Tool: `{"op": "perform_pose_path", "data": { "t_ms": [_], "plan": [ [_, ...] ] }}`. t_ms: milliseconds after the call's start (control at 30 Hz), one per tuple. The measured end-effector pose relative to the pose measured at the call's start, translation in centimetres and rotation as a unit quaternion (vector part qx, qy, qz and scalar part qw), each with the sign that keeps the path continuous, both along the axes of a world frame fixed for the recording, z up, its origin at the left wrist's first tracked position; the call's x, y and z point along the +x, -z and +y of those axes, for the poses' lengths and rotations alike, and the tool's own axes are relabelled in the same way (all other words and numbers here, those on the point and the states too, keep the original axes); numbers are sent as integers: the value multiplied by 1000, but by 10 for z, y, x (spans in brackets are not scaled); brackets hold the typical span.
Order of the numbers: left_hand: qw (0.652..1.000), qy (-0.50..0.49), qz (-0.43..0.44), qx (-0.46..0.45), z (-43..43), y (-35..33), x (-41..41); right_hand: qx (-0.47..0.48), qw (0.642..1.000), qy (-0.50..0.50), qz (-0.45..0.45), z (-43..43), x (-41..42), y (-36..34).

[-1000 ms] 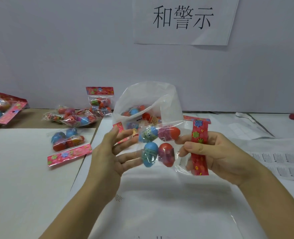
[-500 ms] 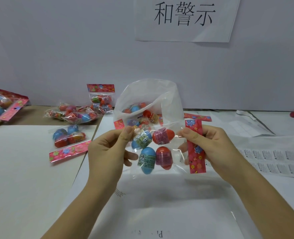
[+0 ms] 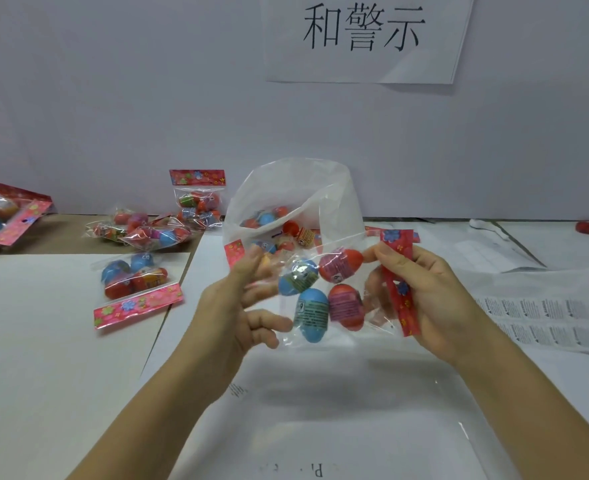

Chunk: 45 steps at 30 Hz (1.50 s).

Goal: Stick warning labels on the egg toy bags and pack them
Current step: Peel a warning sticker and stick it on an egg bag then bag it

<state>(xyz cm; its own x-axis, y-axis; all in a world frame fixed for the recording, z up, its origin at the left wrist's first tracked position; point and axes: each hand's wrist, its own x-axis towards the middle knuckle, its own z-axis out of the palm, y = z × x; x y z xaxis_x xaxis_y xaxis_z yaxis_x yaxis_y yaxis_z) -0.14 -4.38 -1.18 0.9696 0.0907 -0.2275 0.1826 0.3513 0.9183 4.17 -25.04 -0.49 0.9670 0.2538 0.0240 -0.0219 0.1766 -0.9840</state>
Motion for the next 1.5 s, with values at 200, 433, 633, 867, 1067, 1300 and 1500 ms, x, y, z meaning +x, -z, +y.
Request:
{"op": "perform_pose_path", "data": {
  "t_ms": [200, 433, 633, 867, 1067, 1300, 1500],
  "plan": [
    [999, -32, 11, 23, -2, 7, 2, -42, 996, -83, 13, -16, 7, -1],
    [999, 4, 31, -10, 4, 5, 4, -63, 995, -44, -70, -21, 9, -4],
    [997, 41, 63, -4, -6, 22, 7, -3, 991, -77, -109, -18, 5, -3],
    [960, 276, -45, 15, -8, 27, 5, -18, 981, -157, -114, -4, -1, 1],
    [960, 256, -74, 83, -9, 24, -4, 43, 997, -46, -41, 8, -3, 12],
    [998, 65, -24, -13, -2, 15, 0, 41, 982, -128, 134, 22, -3, 18],
    [999, 11, -31, -44, -7, 12, -1, -19, 994, -109, 11, 21, -9, 20]
  ]
}}
